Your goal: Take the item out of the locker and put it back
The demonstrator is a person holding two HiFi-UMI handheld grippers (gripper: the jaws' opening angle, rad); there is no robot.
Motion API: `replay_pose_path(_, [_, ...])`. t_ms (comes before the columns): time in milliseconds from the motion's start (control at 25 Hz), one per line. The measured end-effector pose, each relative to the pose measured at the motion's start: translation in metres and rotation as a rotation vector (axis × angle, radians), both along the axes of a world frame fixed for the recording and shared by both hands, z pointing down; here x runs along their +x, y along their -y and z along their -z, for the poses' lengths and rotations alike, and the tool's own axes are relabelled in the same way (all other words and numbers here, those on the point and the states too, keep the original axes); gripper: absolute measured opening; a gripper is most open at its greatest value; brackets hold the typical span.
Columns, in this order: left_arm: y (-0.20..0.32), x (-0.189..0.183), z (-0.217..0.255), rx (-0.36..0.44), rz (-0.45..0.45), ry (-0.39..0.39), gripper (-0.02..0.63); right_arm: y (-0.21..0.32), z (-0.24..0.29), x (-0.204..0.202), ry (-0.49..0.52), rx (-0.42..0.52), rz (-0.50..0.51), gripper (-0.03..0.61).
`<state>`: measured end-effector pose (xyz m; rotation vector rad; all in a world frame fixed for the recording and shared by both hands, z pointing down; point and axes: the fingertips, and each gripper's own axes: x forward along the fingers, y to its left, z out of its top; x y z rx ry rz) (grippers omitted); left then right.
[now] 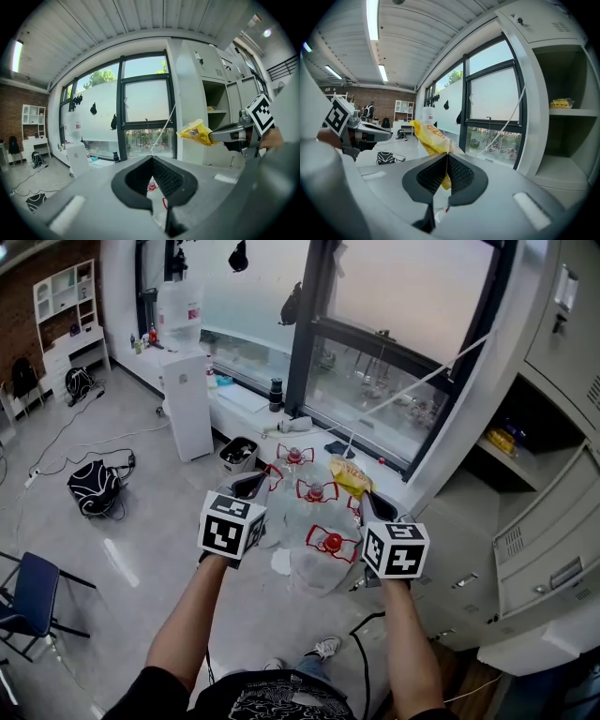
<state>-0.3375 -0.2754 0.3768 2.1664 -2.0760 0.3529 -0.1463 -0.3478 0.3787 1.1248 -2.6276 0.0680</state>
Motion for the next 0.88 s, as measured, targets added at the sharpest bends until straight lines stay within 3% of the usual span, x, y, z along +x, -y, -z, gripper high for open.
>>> replay_pose_path(400, [0.017, 0.023, 0.006, 0.008, -0.054, 0.009, 0.000, 0.007, 0.005, 0.025, 0.010, 0.015, -0.050, 0.025])
replay_pose_path(880, [0.057, 0.086, 0.008, 0.005, -0.185, 0.010, 0.000, 0.023, 0.010, 0.092, 0.023, 0.025, -0.177, 0.025])
